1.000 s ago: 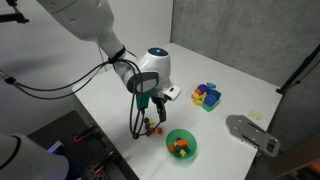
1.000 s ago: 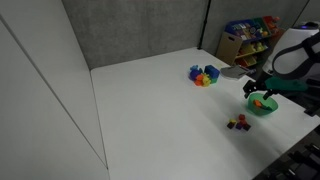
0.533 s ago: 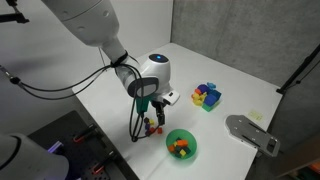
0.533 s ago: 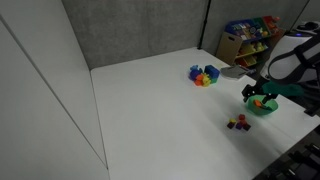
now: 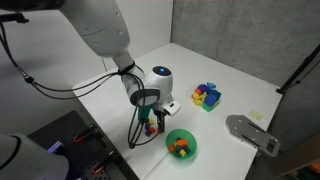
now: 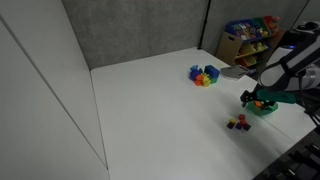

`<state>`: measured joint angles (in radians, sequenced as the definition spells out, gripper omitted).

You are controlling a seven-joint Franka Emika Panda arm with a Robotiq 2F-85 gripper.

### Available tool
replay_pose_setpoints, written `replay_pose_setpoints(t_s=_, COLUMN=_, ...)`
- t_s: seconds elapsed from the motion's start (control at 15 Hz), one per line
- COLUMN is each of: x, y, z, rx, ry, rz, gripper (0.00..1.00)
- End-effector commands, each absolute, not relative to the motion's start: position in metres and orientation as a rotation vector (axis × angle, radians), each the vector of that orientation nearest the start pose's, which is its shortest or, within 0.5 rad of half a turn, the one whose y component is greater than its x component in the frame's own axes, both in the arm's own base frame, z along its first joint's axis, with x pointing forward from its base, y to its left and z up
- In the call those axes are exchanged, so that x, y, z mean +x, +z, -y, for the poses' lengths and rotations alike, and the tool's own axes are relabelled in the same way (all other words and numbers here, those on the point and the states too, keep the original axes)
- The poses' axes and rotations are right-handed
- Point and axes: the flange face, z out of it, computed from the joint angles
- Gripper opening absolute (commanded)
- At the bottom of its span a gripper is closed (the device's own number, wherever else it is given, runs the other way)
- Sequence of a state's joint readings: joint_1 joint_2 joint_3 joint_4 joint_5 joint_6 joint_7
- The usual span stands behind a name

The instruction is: Put the small orange block in the green bowl

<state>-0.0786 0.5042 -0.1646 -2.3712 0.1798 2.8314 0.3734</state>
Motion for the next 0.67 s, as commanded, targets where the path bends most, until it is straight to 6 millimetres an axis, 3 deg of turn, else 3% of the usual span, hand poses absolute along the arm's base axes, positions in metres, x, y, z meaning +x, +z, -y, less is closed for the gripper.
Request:
replay_pose_setpoints(t_s=0.0, x=0.482, y=0.088, z=0.138, rx=-2.901, ry=0.02, rz=-1.24, gripper=1.0)
replay_pose_setpoints(t_s=0.6, x=0.487, y=0.037, z=0.12, rx=-2.936, ry=-0.007, rz=-1.191, gripper=1.0)
